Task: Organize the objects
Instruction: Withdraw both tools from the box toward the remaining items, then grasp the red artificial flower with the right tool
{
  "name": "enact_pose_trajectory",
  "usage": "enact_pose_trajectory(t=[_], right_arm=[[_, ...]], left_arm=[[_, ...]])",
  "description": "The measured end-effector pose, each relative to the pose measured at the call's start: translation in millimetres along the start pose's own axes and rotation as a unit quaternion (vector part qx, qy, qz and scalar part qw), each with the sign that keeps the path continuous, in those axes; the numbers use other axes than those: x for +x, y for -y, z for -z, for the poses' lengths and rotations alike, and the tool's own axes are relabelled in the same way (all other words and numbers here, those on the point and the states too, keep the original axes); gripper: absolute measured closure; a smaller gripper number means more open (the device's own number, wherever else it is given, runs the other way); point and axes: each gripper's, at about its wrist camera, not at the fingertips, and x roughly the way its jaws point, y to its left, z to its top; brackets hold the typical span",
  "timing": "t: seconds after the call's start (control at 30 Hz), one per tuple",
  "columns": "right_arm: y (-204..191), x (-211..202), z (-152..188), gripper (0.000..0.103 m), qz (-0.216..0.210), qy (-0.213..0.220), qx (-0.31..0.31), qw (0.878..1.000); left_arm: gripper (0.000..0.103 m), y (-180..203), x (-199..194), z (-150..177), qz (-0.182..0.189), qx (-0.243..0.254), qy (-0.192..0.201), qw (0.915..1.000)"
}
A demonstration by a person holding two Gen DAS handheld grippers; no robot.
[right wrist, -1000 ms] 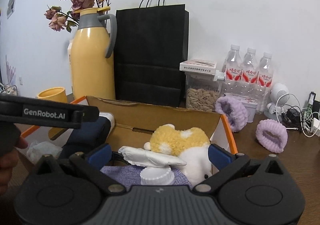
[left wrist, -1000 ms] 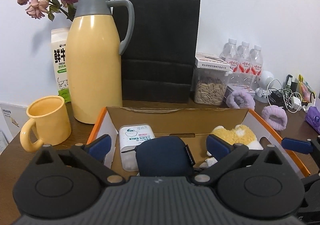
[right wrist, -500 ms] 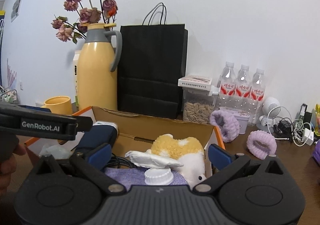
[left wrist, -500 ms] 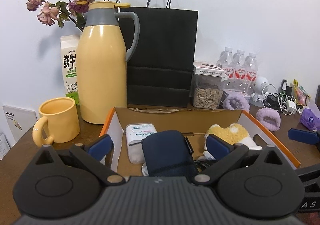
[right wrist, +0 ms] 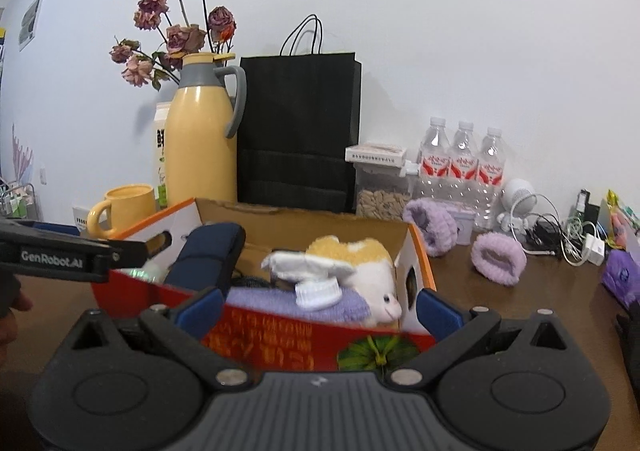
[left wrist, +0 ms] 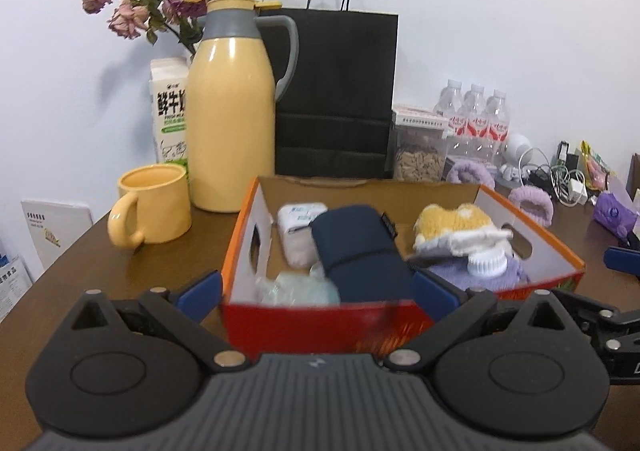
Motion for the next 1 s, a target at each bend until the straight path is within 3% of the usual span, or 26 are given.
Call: enact_pose_trajectory(t=[0.4,0.5,0.73,0.93,1.0], right_arm=[[-3,-14,42,0.000,-0.008,-0.079,-0.022,0.997],[0,-14,44,0.000,-0.012,-0.082,-0.009,0.997],[-16,-19,41,0.002,-0.068,-0.068,-0.002,0.995],[-40,-5,38,0.021,-0.104,-0.085,-0.010,0.991],[-47,0,39,0.042,-0.113,-0.096,-0.015,0.989]], left_arm=[[0.000,-25,-7,32,-0.013,-0.002,-0.043,0.9990],[0.000,-28,-5,37,-0.016,-0.007,-0.051,0.9986],[0.000,-33,-3,43,-0.020,-0.016,-0.061,0.9978],[0.000,-34,-1,47,-0.016,-0.022,-0.070,0.9972],[0.000,-34,-1,48,-0.014,-0.021,-0.071,0.9971]])
